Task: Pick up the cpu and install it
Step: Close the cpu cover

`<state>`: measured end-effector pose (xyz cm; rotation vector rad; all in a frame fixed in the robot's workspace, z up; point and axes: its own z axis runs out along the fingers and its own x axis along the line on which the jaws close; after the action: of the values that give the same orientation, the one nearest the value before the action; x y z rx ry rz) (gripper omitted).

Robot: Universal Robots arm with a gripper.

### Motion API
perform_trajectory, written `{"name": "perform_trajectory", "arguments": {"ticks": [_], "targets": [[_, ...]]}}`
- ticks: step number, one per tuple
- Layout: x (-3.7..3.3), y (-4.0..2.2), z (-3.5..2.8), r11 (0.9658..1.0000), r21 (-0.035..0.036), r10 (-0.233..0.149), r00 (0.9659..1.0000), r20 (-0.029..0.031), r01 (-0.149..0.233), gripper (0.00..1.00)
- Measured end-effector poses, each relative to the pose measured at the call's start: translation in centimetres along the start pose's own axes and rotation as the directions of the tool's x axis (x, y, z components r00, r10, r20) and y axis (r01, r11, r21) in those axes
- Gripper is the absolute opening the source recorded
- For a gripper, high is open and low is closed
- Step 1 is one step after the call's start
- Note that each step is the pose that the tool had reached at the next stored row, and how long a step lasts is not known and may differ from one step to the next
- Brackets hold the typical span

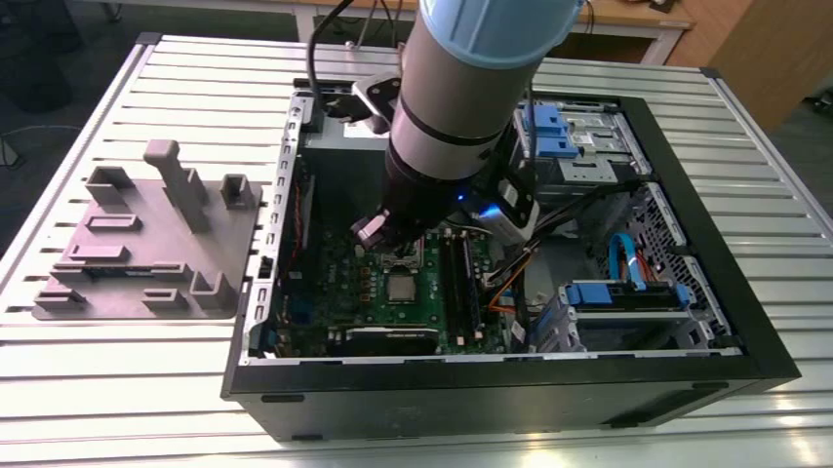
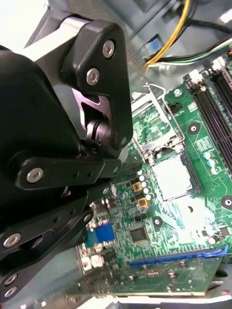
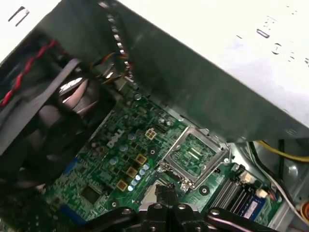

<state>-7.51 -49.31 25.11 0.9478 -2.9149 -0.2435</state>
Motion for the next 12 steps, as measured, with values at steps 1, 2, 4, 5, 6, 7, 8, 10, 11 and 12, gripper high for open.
{"name": "perform_trajectory", "arguments": {"ticks": [1, 2, 4, 5, 6, 7, 8, 10, 11, 12], "targets": [[0.0, 0.0, 0.0, 0.9999, -0.0001, -0.015, 0.9999, -0.0023, 0.015, 0.11], [0.0, 0.0, 0.0, 0.9997, -0.0012, -0.026, 0.9997, -0.0035, 0.026, 0.11], [0.0, -0.01, 0.02, 0.9991, -0.0144, -0.041, 0.9992, 0.0046, 0.041, 0.11], [0.0, -0.01, 0.02, 0.9986, -0.0283, -0.044, 0.9989, 0.0154, 0.044, 0.11], [0.0, -0.01, 0.03, 0.998, -0.0424, -0.046, 0.9986, 0.0265, 0.047, 0.11], [-0.01, -0.01, 0.03, 0.9972, -0.0561, -0.048, 0.9981, 0.0372, 0.05, 0.11], [0.0, -0.01, 0.03, 0.996, -0.0713, -0.051, 0.9975, 0.0489, 0.054, 0.11], [-0.01, -0.01, 0.03, 0.9932, -0.0989, -0.055, 0.9959, 0.071, 0.062, 0.11], [0.0, -0.01, 0.04, 0.9914, -0.1125, -0.058, 0.995, 0.0818, 0.067, 0.11], [-0.01, -0.01, 0.06, 0.9899, -0.1226, -0.061, 0.9941, 0.0895, 0.071, 0.11]]}}
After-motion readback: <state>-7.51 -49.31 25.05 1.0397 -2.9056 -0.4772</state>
